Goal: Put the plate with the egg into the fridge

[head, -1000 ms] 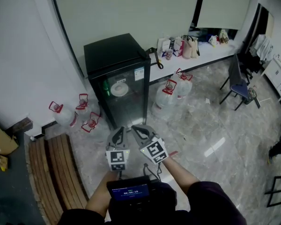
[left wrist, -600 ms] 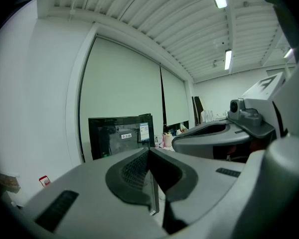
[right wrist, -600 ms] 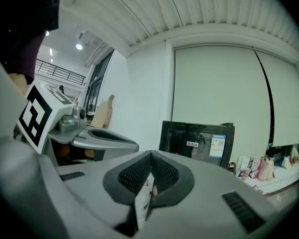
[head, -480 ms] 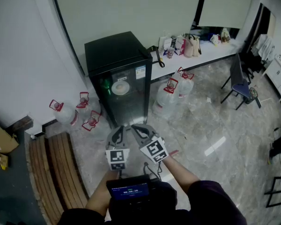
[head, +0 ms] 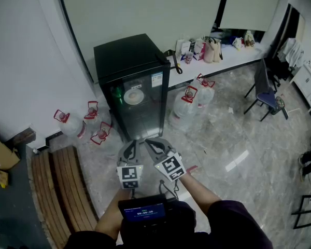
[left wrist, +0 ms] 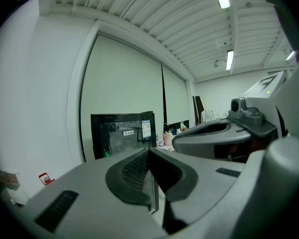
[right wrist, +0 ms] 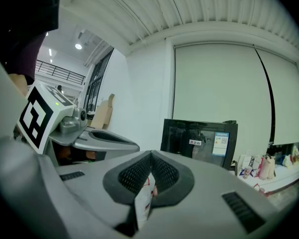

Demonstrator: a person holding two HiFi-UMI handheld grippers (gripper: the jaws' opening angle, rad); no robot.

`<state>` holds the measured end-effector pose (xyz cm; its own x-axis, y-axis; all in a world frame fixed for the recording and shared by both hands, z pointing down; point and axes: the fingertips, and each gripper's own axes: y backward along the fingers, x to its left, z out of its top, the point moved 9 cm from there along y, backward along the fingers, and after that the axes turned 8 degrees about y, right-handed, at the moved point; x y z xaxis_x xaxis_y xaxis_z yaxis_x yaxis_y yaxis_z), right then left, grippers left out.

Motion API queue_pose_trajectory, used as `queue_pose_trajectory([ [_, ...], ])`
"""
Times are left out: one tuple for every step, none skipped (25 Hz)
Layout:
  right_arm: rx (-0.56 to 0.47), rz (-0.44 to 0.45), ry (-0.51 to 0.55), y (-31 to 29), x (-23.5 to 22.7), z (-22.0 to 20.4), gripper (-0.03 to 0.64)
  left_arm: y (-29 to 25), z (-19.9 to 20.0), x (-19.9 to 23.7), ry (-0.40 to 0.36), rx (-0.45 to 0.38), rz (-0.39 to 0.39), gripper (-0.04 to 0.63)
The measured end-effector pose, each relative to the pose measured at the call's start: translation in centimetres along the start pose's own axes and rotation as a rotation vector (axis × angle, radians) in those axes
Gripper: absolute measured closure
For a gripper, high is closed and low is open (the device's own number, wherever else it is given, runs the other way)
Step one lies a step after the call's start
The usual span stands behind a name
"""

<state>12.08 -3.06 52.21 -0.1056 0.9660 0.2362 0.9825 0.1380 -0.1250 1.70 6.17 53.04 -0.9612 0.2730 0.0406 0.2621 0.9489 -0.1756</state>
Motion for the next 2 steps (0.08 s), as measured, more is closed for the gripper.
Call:
queue_pose_trajectory([
  [0.001,0.001,0.0,-0.18,0.16,0.02,0.607,0.06,-0.05,0.21,0.002,0.0,0.0,0.586],
  [0.002,0.001,-0.001,-0.35,0.33,0.04,0.607,0.13,-0.1,0.42,0.003,0.001,-0.001,0.586],
])
